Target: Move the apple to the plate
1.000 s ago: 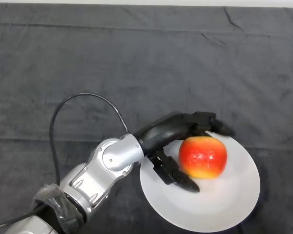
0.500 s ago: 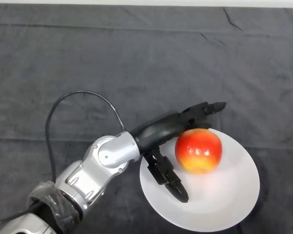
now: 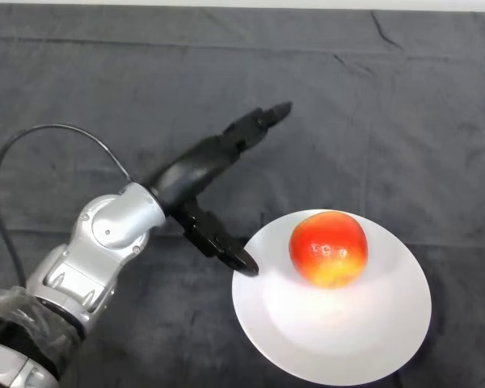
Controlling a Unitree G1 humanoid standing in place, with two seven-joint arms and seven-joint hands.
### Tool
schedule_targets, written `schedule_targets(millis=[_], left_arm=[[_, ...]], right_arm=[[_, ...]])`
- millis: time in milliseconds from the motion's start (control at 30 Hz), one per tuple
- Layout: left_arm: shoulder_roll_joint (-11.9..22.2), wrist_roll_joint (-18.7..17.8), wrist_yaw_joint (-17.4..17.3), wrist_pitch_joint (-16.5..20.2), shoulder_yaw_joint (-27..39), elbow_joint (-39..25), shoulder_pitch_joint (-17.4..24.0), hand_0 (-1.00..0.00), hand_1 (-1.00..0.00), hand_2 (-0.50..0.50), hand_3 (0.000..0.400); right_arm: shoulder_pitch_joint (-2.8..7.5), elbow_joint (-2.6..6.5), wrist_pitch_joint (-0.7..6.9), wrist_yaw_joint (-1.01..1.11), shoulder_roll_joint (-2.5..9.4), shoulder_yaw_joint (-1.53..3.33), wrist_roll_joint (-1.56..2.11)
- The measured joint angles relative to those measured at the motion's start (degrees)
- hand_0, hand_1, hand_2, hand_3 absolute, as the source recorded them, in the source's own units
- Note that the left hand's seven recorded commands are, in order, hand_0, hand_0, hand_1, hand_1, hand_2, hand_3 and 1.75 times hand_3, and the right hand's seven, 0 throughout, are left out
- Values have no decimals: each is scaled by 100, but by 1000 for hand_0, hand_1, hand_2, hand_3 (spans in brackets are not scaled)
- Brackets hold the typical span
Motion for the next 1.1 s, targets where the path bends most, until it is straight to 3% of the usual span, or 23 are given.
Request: schedule_targets(millis=[267,733,1100], left_arm=[[165,-9,24,-423,373,450,0,0,0,0,0],[417,-3,201,-1247,1051,1965,0,0,0,0,0],[796,-17,391,-1436,1680,2702,-4,0,0,0,0]], right_arm=[[0,-1,0,0,0,0,0],[0,-1,1,0,1,1,-1],[0,1,0,0,3,5,-2]])
